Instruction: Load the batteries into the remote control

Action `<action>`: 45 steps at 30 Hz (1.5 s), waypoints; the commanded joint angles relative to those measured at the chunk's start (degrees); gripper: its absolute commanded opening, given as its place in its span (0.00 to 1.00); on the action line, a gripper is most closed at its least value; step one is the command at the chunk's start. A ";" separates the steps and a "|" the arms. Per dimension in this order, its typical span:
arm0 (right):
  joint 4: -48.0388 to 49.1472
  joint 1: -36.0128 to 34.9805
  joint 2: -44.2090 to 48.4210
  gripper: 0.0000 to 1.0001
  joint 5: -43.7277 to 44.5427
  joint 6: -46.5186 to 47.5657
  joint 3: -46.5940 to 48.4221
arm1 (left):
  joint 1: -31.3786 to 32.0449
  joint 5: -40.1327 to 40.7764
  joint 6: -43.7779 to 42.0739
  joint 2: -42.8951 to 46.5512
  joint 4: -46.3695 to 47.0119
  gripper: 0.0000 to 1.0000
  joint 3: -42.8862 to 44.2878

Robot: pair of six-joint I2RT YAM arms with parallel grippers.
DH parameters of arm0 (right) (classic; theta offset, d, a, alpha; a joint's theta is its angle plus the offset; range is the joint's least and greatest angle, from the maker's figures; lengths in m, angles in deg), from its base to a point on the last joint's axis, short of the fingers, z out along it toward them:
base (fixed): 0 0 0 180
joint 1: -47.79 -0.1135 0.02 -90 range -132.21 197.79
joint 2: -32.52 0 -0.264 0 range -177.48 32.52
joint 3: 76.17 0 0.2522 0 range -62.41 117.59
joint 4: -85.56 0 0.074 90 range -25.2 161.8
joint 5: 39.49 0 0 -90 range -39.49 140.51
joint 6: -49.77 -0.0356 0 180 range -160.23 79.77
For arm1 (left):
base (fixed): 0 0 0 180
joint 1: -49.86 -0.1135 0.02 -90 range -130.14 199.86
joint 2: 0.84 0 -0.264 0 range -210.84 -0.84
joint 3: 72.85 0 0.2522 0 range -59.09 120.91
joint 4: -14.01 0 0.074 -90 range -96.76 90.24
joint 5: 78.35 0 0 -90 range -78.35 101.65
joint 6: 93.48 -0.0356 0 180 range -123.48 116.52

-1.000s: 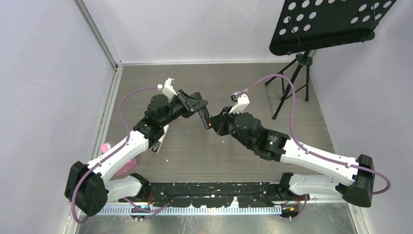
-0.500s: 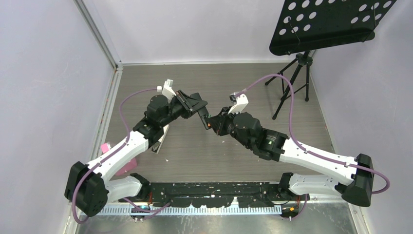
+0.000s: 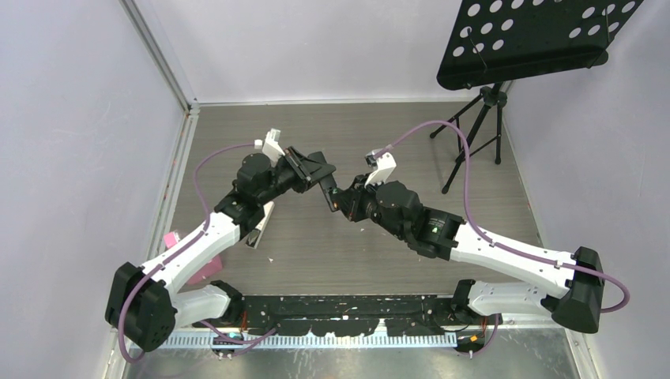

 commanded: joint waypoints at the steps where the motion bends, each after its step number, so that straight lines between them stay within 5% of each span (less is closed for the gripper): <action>1: -3.59 -0.62 -0.53 0.01 -6.51 2.68 -0.32 | -1.24 -0.66 1.13 2.69 6.70 0.00 1.06; 10: -7.07 -0.69 -3.68 0.01 -14.71 3.98 0.36 | -2.09 -3.24 3.08 4.02 11.93 0.00 0.72; 25: -11.47 -0.69 -8.26 0.07 -9.90 1.23 3.21 | -2.18 -4.56 5.63 6.74 19.03 0.00 -0.98; 45: -9.91 -0.62 -4.61 0.31 -2.87 2.75 7.23 | -2.27 -6.75 6.28 6.13 22.22 0.00 -2.83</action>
